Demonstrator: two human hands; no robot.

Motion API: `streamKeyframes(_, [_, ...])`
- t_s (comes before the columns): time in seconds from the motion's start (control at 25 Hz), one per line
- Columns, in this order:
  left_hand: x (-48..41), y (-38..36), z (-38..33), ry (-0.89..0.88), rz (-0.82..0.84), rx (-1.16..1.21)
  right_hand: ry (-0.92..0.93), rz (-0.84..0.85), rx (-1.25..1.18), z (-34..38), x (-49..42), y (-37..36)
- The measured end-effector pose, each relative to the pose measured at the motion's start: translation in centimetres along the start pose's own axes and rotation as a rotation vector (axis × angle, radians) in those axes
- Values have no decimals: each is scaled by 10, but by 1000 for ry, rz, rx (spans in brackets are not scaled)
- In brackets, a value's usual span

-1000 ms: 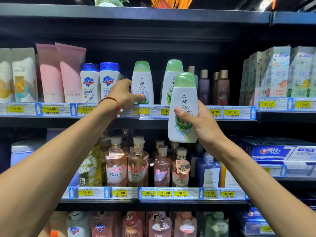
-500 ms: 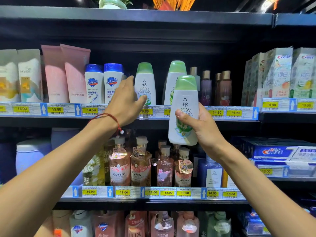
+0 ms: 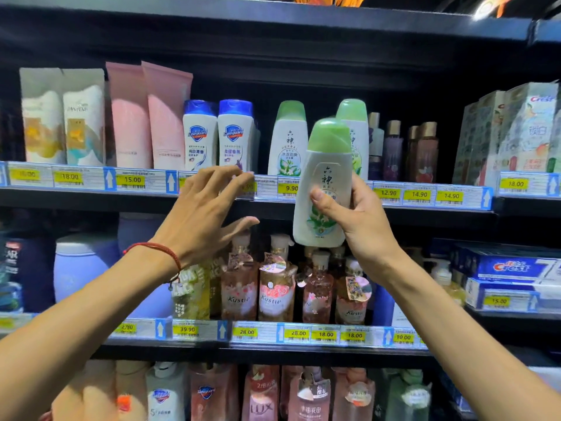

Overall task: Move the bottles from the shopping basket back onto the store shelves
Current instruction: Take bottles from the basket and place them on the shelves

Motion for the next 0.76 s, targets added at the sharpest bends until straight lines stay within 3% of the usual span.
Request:
streamKeyframes(0.36, [-4,-6,7,-56,-62,69,270,-109,197,20,-44,-33])
streamKeyframes(0.76, [-8,-8,10,-44,-109,142,290,-94,365,13,-86,-36])
Point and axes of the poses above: each hand's wrist, its own x-axis away from the middle knuckle, its own y-axis out of the back of the hand, z = x × y, the point moved 3 cm from there along -x, towards the middle knuckle, and after that the axes turned 12 degrees about y, right-handed, at the moved point
